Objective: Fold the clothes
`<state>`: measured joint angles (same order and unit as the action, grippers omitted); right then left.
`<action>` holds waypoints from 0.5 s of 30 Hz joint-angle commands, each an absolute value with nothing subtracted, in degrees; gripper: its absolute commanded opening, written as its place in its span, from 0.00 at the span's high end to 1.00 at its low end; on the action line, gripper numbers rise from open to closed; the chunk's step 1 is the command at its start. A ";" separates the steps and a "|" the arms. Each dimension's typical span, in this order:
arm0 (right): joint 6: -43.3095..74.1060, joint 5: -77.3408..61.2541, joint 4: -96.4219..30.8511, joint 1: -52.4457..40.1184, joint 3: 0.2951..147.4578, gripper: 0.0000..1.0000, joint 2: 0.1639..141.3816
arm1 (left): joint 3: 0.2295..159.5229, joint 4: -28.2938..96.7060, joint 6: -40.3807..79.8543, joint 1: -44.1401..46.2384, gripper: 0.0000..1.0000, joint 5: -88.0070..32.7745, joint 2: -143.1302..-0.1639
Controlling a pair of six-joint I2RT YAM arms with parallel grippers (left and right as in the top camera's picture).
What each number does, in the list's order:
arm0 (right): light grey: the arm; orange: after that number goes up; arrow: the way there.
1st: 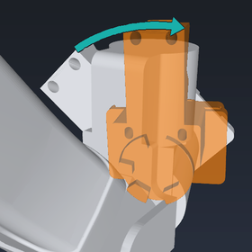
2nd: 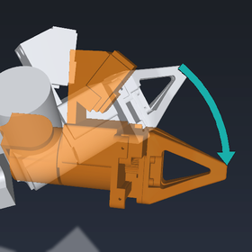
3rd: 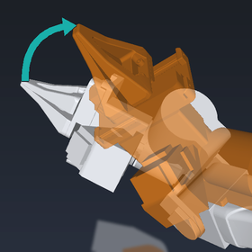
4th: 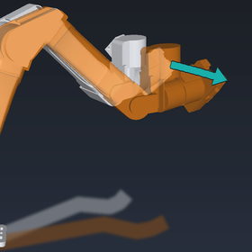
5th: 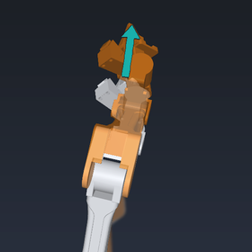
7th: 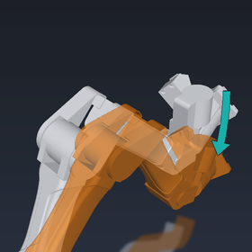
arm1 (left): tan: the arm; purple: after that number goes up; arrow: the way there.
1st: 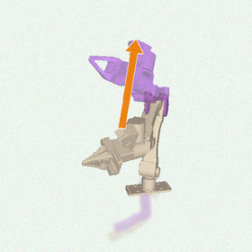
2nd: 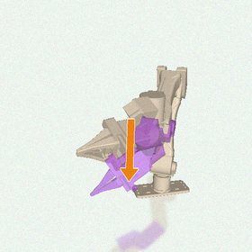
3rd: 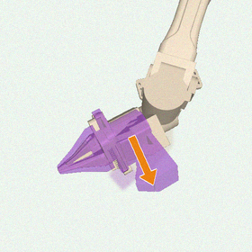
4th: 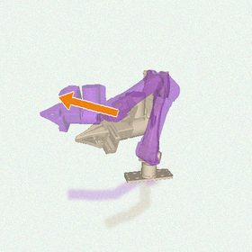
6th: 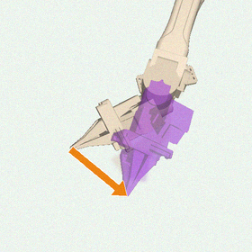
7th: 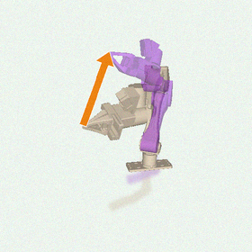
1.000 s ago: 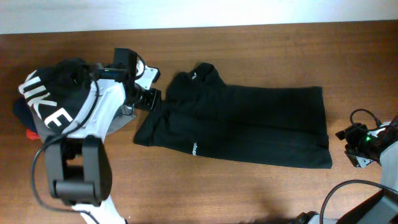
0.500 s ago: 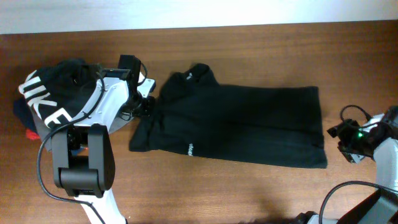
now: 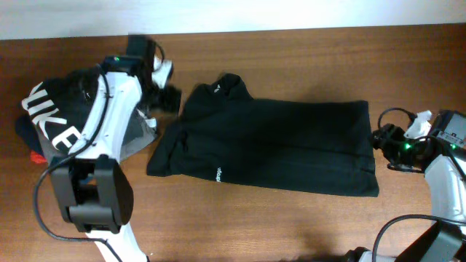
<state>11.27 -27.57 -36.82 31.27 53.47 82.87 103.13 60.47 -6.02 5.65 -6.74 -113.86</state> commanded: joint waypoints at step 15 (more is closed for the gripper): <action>8.34 -30.81 -38.74 28.84 54.39 0.32 82.11 | 105.80 36.14 -21.19 16.95 0.35 -15.40 -128.18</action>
